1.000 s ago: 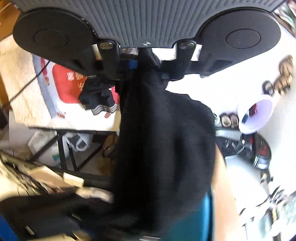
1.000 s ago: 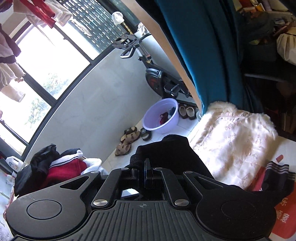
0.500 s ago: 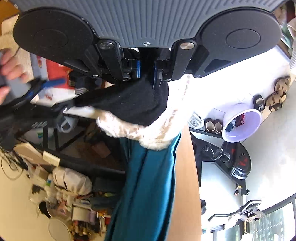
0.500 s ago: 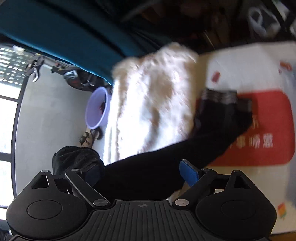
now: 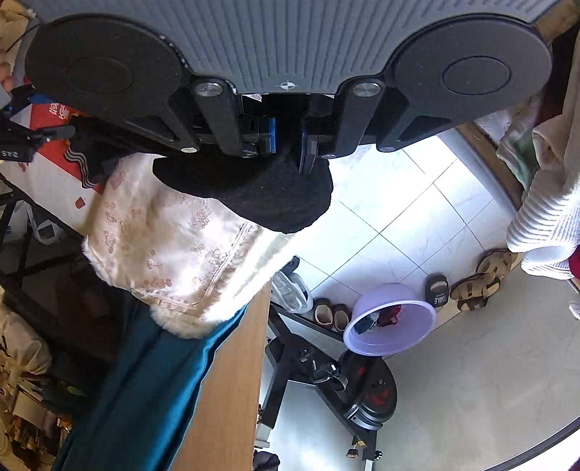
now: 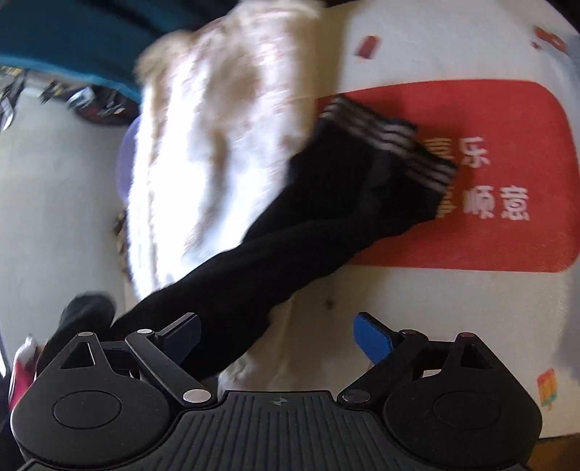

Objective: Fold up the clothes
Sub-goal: 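Grasp the hanging black garment with the left gripper while the right gripper holds it, then carry the black garment with both grippers to the patterned table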

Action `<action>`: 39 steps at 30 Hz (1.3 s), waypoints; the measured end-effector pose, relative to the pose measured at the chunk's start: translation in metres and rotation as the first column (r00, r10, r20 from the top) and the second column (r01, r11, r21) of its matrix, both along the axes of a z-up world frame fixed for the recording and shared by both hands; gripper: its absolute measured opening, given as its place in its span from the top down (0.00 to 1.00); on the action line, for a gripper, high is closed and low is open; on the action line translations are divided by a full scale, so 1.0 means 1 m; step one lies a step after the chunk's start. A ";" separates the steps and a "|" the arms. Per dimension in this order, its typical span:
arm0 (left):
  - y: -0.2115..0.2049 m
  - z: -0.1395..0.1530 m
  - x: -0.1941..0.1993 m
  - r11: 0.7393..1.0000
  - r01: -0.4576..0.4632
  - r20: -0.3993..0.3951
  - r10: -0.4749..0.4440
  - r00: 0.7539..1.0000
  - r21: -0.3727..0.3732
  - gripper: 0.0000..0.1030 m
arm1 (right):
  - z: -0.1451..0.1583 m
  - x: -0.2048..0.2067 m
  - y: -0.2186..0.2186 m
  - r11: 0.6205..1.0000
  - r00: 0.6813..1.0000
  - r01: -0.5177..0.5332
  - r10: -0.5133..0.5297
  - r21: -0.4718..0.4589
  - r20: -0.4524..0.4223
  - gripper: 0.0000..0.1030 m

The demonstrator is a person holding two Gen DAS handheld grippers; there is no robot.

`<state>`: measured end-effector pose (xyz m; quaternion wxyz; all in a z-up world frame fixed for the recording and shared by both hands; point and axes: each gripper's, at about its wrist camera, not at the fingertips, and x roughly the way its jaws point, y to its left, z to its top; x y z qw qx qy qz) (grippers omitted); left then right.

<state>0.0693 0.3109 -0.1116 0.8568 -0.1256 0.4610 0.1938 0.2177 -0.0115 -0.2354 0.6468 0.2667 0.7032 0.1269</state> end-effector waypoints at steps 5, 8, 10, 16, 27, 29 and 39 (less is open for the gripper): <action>-0.012 0.012 -0.012 0.997 0.037 0.022 -0.038 0.999 0.067 0.88 | -0.062 0.003 0.007 0.968 0.966 0.236 -0.243 -0.087 -0.090 0.15; -0.019 0.028 -0.019 0.993 0.065 0.050 -0.070 0.996 0.095 0.88 | -0.075 -0.001 0.021 0.929 0.920 0.369 -0.367 -0.008 -0.140 0.23; -0.021 0.038 -0.023 0.992 0.072 0.069 -0.080 0.994 0.107 0.88 | -0.073 -0.004 0.034 0.915 0.906 0.404 -0.397 0.019 -0.150 0.60; -0.022 0.067 -0.028 0.995 0.070 0.148 -0.080 0.986 0.072 0.89 | 0.001 -0.012 0.059 0.975 0.970 0.220 -0.222 0.028 0.096 0.93; -0.092 0.066 0.005 0.961 0.262 0.292 -0.226 0.929 -0.090 0.89 | 0.170 -0.085 -0.057 0.991 0.854 0.122 -0.133 0.056 0.503 0.94; -0.115 0.062 0.013 0.939 0.320 0.297 -0.272 0.915 -0.125 0.89 | 0.185 -0.108 -0.089 0.987 0.841 0.160 -0.154 0.033 0.520 0.94; -0.268 0.107 0.012 0.822 0.564 0.373 -0.503 0.780 -0.072 0.88 | 0.210 -0.208 -0.284 0.883 0.667 0.433 -0.449 0.181 0.594 0.94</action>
